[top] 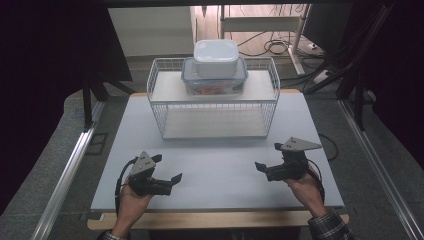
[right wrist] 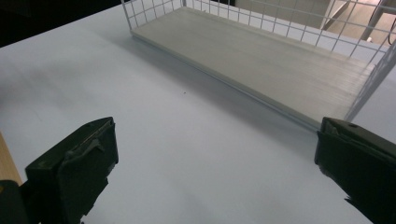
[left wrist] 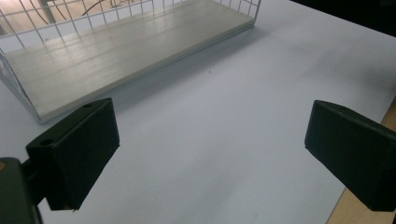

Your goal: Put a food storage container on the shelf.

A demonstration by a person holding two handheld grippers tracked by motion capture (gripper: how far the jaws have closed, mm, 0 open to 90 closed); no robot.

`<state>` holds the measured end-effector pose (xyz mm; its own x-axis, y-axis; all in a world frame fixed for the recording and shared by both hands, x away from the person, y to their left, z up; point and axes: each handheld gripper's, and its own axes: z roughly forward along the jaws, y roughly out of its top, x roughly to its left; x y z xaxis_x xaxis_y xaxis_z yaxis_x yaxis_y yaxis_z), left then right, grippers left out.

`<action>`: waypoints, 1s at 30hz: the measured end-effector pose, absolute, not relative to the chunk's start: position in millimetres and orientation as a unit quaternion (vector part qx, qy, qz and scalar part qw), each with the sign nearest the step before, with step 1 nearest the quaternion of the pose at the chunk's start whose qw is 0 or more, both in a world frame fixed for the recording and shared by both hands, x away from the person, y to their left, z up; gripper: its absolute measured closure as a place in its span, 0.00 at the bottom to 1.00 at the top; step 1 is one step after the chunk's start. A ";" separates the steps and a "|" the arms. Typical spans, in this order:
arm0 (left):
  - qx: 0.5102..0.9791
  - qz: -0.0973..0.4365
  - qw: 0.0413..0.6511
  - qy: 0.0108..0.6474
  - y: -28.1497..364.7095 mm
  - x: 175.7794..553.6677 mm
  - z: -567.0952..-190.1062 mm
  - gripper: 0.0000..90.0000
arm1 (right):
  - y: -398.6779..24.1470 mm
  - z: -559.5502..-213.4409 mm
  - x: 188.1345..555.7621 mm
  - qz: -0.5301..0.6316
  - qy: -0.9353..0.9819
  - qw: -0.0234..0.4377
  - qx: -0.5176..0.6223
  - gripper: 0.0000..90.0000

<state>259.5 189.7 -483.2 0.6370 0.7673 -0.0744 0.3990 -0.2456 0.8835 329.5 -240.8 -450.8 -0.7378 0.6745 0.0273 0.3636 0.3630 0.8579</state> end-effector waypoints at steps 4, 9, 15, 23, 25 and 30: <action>0.766 0.192 0.478 0.385 192.4 257.0 -487.5 0.02 | -245.4 -457.8 326.9 0.463 0.808 0.170 0.323 0.00; 0.769 0.198 0.472 0.384 192.9 253.9 -491.8 0.01 | -250.3 -464.5 323.9 0.459 0.808 0.171 0.327 0.00; 0.771 0.186 0.471 0.386 190.5 253.4 -502.2 0.01 | -256.6 -474.0 320.2 0.453 0.808 0.168 0.336 0.00; 0.791 0.184 0.430 0.394 184.8 258.9 -519.4 0.00 | -260.9 -490.3 319.1 0.432 0.819 0.160 0.343 0.00; 0.794 0.176 0.423 0.399 184.8 260.8 -522.8 0.00 | -261.8 -494.1 320.8 0.427 0.820 0.158 0.347 0.00; 0.794 0.168 0.421 0.405 186.3 262.8 -525.0 0.00 | -263.0 -501.5 324.4 0.419 0.822 0.144 0.357 0.00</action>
<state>262.8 186.3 -525.0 0.6155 0.7846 -0.0747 0.5021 -0.3172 0.8045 324.4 -263.0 -501.5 -0.7036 0.7078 0.0621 0.4663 0.3941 0.7920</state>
